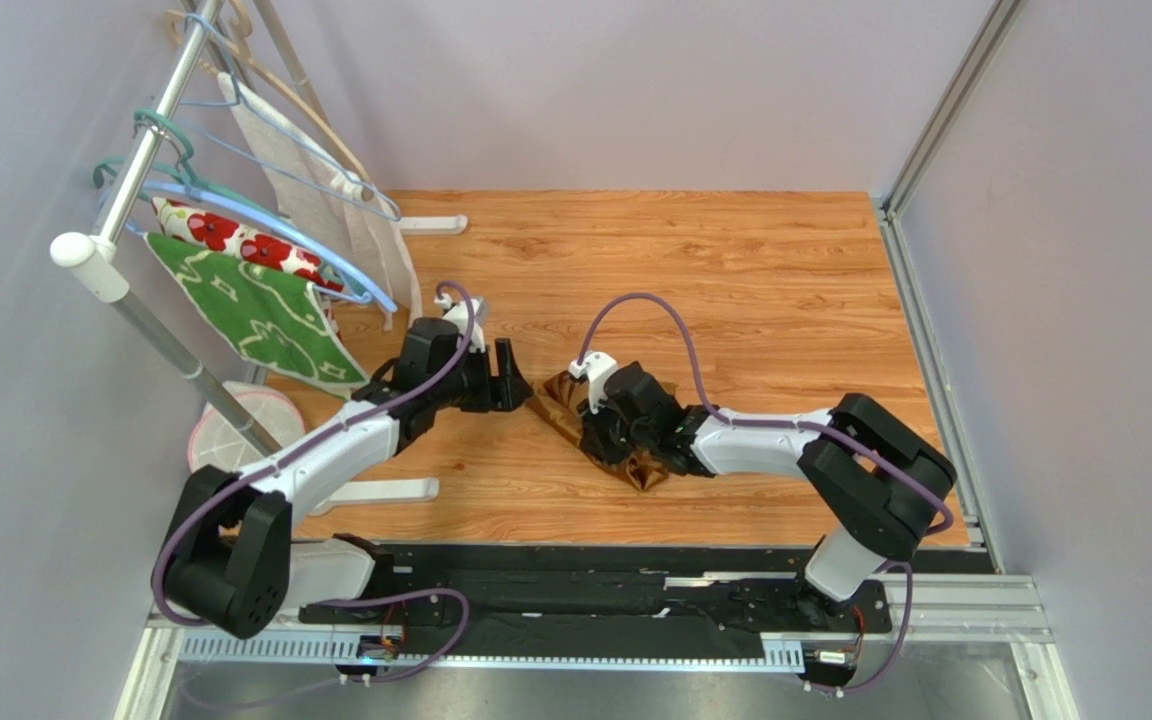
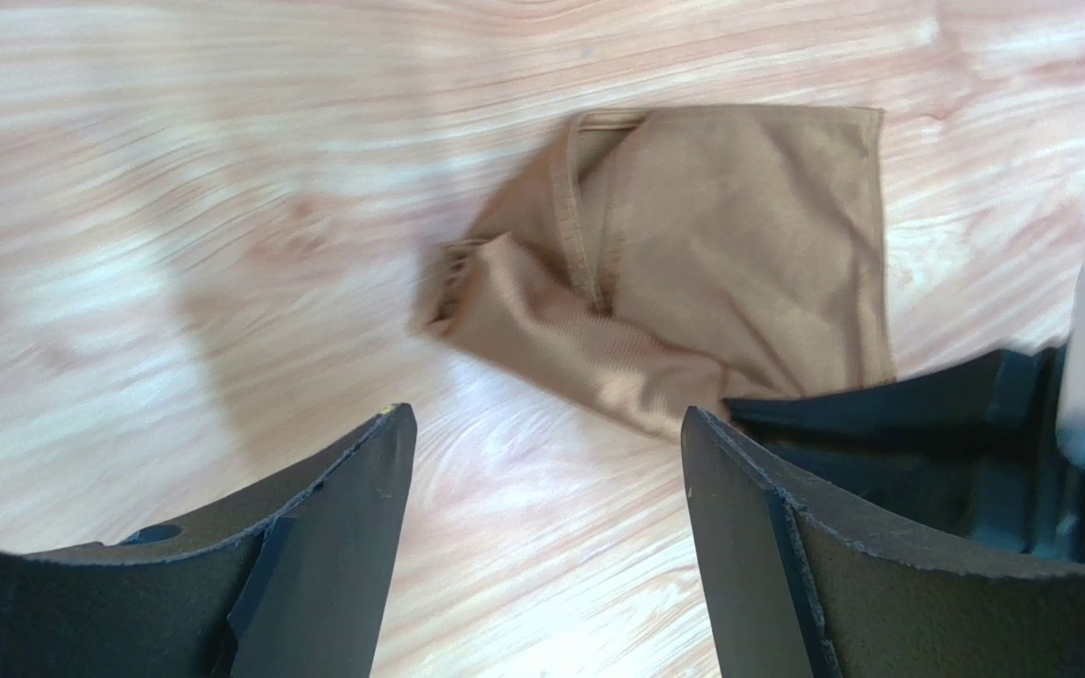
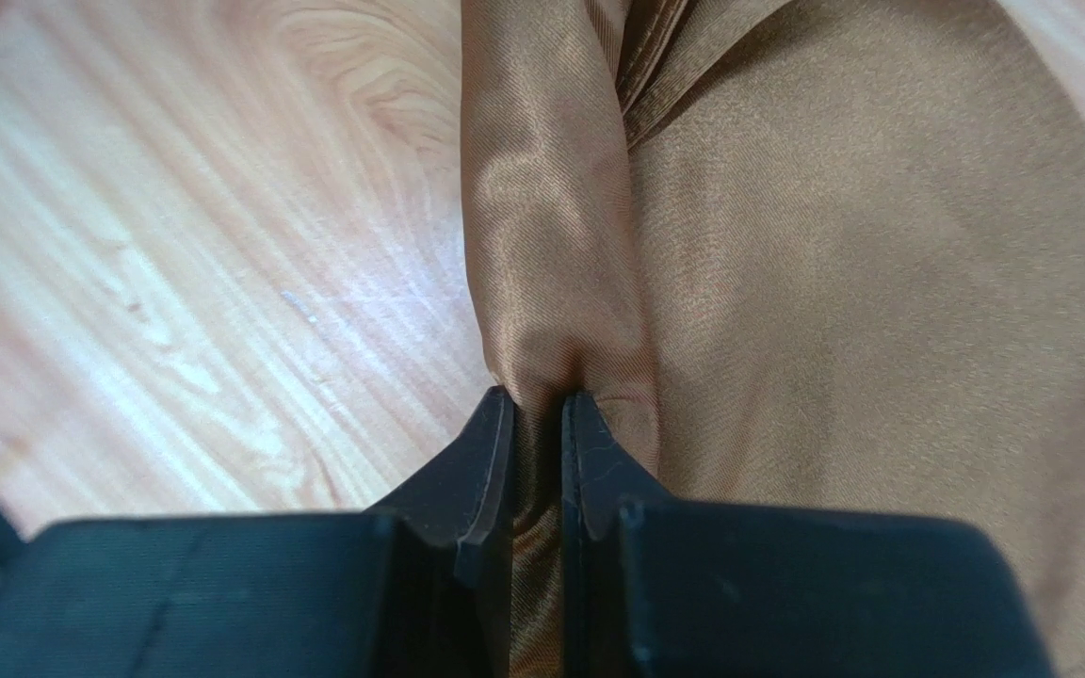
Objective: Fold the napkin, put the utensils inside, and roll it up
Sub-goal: Roll the napkin with the utensil
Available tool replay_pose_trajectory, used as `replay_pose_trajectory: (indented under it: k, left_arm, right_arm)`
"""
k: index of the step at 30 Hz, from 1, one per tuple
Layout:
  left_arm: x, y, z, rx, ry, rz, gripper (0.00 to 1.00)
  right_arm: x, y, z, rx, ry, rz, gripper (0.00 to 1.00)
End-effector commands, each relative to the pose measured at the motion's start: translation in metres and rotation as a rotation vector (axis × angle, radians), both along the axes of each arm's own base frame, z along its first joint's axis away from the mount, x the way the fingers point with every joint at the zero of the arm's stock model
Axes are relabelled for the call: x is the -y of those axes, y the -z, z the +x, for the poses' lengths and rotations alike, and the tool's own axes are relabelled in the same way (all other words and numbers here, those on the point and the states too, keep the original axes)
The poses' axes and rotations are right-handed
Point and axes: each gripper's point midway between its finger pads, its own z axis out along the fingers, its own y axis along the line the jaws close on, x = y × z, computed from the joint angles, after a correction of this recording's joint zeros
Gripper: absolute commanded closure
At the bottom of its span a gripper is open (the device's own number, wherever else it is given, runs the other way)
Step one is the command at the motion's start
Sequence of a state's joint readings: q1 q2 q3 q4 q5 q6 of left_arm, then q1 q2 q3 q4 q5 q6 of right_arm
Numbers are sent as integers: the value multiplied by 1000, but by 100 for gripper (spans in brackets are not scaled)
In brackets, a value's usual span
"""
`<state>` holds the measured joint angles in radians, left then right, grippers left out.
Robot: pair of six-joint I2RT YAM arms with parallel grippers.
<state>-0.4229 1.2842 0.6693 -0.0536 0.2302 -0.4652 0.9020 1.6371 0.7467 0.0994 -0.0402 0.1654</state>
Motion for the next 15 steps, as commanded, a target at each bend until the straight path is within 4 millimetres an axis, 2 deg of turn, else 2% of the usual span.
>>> replay_pose_trajectory:
  k: [1,6,13,15]
  left_arm:
    - [-17,3,-7,74,-52,10,25]
    - [-15,-2,-8,132,-56,-42,29]
    - [-1,13,-1,102,-32,-95,37]
    - [4,10,4,116,-31,-119,38]
  right_arm:
    - [21,35,-65,-351,-129,51,100]
    - [21,29,-61,-454,-143,173,100]
    - [26,36,-51,-546,-100,270,100]
    - [29,39,-49,-557,-91,280,100]
